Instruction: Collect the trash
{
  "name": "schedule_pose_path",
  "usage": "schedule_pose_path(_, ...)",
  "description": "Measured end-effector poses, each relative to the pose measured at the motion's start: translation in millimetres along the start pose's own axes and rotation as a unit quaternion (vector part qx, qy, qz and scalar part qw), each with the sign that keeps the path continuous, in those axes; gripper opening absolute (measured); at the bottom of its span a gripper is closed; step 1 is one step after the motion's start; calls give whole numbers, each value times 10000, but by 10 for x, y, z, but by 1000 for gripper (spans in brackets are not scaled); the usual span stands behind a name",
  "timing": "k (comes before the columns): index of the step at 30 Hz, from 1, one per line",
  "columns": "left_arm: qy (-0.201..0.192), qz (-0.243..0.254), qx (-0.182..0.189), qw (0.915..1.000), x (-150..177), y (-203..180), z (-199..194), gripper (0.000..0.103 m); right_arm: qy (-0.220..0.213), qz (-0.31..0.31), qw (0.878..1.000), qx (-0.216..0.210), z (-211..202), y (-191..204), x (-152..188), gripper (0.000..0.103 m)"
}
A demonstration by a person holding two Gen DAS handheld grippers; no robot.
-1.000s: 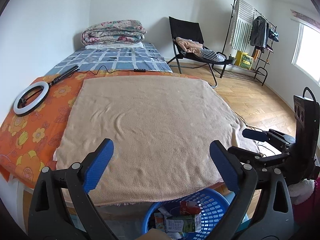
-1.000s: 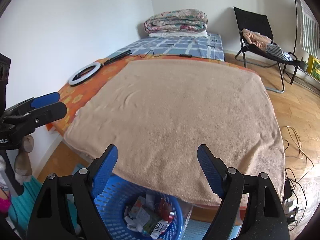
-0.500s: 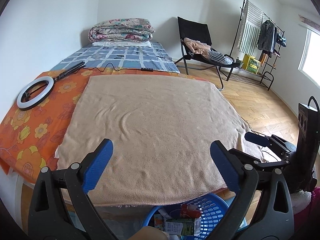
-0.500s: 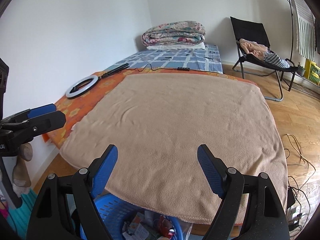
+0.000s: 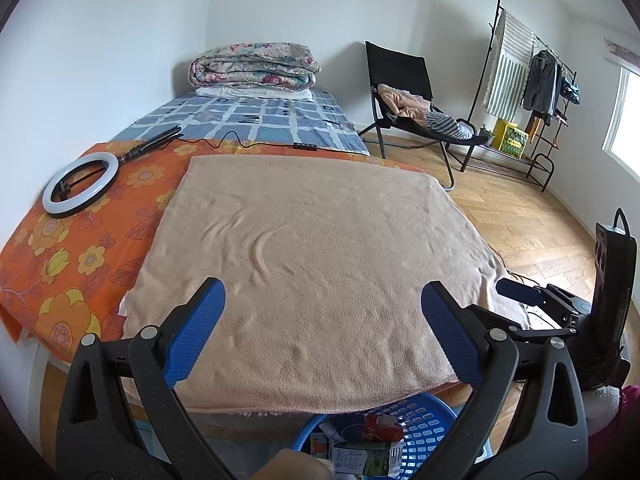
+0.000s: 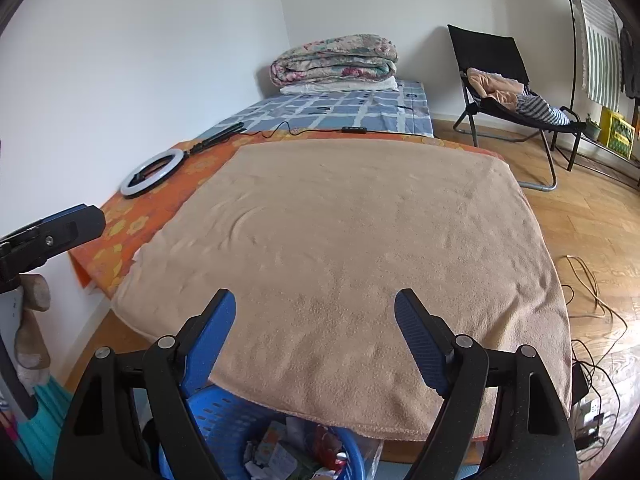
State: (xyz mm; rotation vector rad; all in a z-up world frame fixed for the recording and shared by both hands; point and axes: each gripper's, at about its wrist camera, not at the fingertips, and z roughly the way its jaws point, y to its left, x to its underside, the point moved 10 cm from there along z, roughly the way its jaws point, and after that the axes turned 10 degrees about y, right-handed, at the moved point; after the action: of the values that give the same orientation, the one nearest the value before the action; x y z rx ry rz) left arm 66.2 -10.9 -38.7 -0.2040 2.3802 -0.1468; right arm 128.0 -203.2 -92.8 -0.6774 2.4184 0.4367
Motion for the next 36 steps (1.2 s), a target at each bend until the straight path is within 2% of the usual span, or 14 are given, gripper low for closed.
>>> schedule_pose_path(36, 1, -37, -70, 10000, 81, -8, 30, 101, 147, 123, 9998, -9, 29, -33, 42, 82)
